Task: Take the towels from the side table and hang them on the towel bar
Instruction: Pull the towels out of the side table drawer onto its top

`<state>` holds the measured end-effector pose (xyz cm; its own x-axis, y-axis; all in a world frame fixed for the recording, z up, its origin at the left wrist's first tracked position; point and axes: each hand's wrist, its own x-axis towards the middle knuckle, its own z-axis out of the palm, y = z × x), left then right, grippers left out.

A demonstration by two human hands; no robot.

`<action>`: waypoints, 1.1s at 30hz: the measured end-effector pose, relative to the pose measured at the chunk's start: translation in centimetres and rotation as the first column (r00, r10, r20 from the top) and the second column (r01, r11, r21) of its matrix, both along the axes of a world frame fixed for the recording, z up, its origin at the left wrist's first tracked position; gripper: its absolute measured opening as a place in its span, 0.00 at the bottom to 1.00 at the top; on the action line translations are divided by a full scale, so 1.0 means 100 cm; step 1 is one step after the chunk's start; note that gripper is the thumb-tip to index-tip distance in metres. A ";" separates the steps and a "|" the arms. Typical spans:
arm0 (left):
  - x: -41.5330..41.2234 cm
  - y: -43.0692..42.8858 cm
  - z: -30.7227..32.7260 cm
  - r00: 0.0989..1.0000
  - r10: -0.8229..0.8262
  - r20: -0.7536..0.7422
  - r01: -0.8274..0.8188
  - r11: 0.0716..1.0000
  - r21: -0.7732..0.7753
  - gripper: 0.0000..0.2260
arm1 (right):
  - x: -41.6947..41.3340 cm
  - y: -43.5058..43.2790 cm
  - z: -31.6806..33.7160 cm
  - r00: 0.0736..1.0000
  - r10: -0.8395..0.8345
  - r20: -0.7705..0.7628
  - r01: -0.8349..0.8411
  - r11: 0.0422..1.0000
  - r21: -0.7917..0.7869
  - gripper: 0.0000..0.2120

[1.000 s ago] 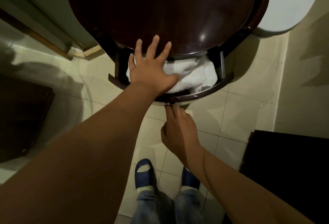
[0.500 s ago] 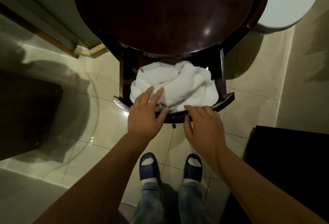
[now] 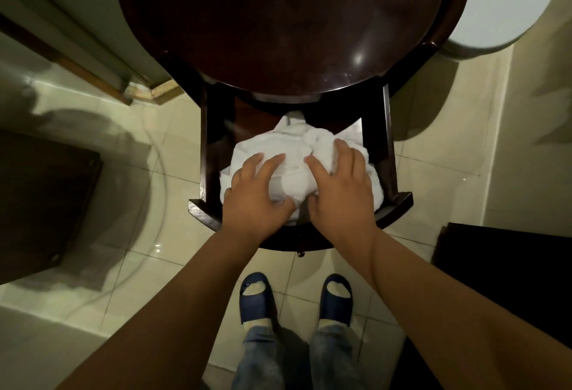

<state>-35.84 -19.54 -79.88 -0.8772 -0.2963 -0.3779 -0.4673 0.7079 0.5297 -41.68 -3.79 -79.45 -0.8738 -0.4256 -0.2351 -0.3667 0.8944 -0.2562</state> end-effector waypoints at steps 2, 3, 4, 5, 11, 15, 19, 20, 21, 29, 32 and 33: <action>0.007 -0.003 -0.002 0.998 -0.006 -0.060 0.008 1.000 0.024 0.35 | -0.002 0.000 -0.007 0.995 -0.022 0.094 0.022 1.000 -0.003 0.30; 0.010 -0.004 -0.002 0.996 -0.003 -0.092 0.005 1.000 0.023 0.35 | -0.001 0.001 -0.009 0.995 -0.025 0.101 0.029 0.999 -0.041 0.29; 0.014 -0.004 -0.001 0.993 0.002 -0.121 0.001 1.000 0.021 0.36 | 0.001 0.002 -0.009 0.996 -0.031 0.083 0.040 0.993 -0.108 0.28; 0.017 -0.004 0.000 0.988 -0.002 -0.153 0.004 1.000 0.016 0.38 | 0.004 0.005 -0.008 0.998 -0.050 0.049 0.058 0.980 -0.188 0.27; 0.027 -0.012 -0.003 0.970 0.031 -0.243 -0.014 0.997 0.070 0.44 | 0.019 0.017 0.017 0.972 -0.231 -0.032 0.177 0.821 -0.543 0.21; 0.017 -0.015 0.012 0.933 0.177 -0.313 -0.130 0.978 0.163 0.30 | 0.013 0.004 0.038 0.949 -0.302 -0.092 0.177 0.749 -0.638 0.21; 0.003 -0.017 0.040 0.894 0.204 -0.400 -0.180 0.979 0.096 0.25 | -0.008 -0.007 0.056 0.950 -0.302 -0.080 0.196 0.775 -0.601 0.24; 0.001 -0.018 0.047 0.888 0.192 -0.418 -0.179 0.981 0.070 0.24 | -0.012 -0.007 0.059 0.944 -0.317 -0.095 0.201 0.777 -0.596 0.23; 0.001 -0.020 0.053 0.883 0.174 -0.435 -0.173 0.984 0.043 0.23 | -0.016 -0.006 0.063 0.936 -0.329 -0.124 0.198 0.785 -0.587 0.23; -0.007 -0.016 0.104 0.773 0.196 -0.604 -0.169 0.980 0.102 0.18 | -0.019 -0.015 0.099 0.939 -0.314 -0.140 0.141 0.724 -0.675 0.17; -0.031 -0.015 0.144 0.666 0.308 -0.679 -0.210 0.951 0.225 0.14 | -0.035 -0.037 0.138 0.956 -0.279 -0.086 0.096 0.578 -0.810 0.14; -0.044 -0.016 0.163 0.641 0.343 -0.686 -0.211 0.939 0.272 0.12 | -0.043 -0.047 0.156 0.959 -0.270 -0.089 0.067 0.520 -0.851 0.13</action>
